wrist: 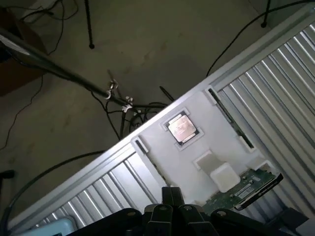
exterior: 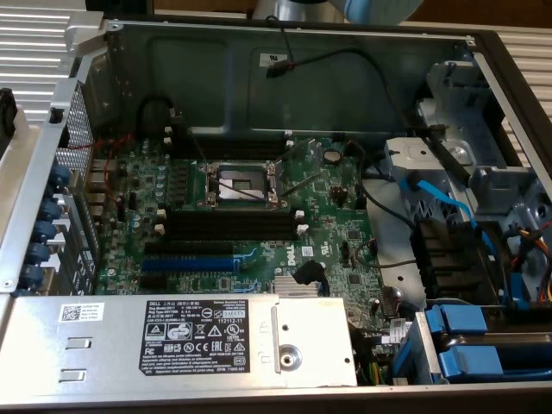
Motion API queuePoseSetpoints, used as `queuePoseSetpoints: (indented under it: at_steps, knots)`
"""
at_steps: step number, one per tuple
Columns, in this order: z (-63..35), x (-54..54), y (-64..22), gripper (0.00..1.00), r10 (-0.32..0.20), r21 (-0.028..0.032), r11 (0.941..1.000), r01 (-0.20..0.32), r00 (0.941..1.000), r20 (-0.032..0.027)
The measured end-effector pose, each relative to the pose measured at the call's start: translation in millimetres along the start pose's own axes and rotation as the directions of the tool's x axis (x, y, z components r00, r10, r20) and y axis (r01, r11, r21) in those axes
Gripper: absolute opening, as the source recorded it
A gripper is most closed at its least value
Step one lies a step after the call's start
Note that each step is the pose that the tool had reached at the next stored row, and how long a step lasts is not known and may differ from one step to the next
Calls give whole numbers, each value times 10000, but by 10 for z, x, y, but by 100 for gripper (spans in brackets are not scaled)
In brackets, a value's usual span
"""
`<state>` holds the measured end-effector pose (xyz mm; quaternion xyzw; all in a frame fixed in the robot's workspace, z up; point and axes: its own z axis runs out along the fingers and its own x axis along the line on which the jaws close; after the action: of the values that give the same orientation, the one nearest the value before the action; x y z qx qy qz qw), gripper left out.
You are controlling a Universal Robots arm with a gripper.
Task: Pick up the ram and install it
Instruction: 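Pick up the ram and move it above insertion slot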
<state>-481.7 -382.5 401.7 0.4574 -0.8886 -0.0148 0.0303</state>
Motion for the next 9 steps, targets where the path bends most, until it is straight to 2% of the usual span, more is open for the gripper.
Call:
queuePoseSetpoints:
  at_steps: [4, 9]
  knots:
    - [0, -4, -5, 10, -638, 21, 9980, 638, 9980, -31]
    - [-1, -8, -9, 10, -1353, 14, 9908, 1353, 9908, -59]
